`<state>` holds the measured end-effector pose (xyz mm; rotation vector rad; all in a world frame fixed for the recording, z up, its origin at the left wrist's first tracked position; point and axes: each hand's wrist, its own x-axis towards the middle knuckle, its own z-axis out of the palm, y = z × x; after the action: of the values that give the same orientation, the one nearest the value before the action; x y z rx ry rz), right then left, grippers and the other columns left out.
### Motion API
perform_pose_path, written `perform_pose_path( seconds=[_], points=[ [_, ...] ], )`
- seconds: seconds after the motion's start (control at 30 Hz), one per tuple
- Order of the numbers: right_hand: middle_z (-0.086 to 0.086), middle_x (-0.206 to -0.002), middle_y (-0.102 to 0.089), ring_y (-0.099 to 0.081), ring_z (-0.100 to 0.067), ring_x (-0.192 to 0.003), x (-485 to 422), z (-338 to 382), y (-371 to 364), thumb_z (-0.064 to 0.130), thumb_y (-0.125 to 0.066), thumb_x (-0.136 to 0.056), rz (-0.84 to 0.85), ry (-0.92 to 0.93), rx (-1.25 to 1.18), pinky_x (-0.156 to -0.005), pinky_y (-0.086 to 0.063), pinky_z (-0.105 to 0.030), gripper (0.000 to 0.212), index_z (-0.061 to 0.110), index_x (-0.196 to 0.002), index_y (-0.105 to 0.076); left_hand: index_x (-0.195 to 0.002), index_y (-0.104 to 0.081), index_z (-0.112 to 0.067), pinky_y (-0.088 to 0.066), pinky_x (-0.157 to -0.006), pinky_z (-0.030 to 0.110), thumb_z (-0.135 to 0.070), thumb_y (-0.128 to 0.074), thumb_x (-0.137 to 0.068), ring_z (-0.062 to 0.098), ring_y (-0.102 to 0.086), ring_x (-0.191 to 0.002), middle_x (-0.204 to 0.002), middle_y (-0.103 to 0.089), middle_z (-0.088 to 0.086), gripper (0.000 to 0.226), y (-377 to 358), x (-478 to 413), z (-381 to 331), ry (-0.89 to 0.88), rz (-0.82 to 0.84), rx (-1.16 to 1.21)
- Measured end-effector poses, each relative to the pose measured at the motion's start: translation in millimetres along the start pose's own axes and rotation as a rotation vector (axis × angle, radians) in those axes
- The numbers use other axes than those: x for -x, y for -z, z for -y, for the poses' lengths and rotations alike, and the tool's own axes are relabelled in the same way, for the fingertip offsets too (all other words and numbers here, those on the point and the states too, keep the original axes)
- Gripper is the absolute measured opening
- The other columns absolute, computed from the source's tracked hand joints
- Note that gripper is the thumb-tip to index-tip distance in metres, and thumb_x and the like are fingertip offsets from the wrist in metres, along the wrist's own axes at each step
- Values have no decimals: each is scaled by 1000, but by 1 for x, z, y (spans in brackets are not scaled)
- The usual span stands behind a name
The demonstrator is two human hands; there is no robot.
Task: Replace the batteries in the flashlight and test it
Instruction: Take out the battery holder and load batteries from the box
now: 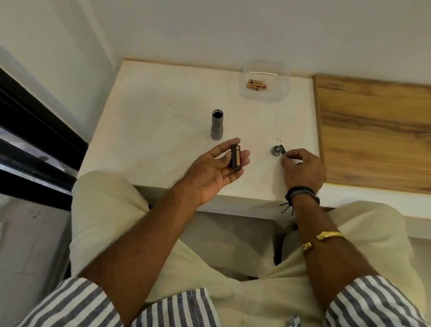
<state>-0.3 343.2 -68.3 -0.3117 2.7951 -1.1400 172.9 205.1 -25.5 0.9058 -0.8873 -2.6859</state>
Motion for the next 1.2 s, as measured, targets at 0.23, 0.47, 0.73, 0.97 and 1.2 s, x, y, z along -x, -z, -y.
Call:
perform_pose_path(
  seconds=[0.23,0.47,0.73,0.97,1.2],
  points=[
    [-1,-105,-71,-66,-23,-94,8,10,9,27,-77,-86,-77,63,-65,-81,-55,-37,20,21,-104,-75,-134,-55,-1,-59,-92,37,-8,-49,-104,31,-71,-107,-124,-66,25,32,-3,6,-2,1,-22,10],
    [4,-79,-73,-69,-14,-72,36,54,26,15,-71,-90,296,198,-406,-59,-55,-25,11,19,-97,-78,-139,-52,-5,-54,-100,40,-5,-48,-103,32,-65,-119,-135,-62,21,36,-8,9,-4,-47,58,-50],
    [4,-86,-75,-66,-13,-81,55,68,29,21,-77,-87,668,-157,-648,-63,-53,-30,24,20,-109,-69,-128,-60,-7,-50,-105,48,4,-50,-100,33,-63,-122,-133,-64,19,32,-6,11,-1,-132,49,-230],
    [2,-89,-72,-65,-15,-89,55,67,30,20,-71,-89,752,-235,-691,-68,-50,-33,19,26,-106,-66,-133,-58,-4,-54,-100,44,5,-54,-97,32,-65,-119,-130,-66,15,36,-6,9,4,-180,38,-326],
    [3,-88,-67,-61,-15,-90,56,66,25,15,-67,-90,774,-307,-759,-72,-49,-36,18,26,-103,-67,-121,-66,-13,-59,-91,38,3,-60,-95,26,-72,-107,-113,-75,3,31,-6,8,9,-253,22,-425]
  ],
)
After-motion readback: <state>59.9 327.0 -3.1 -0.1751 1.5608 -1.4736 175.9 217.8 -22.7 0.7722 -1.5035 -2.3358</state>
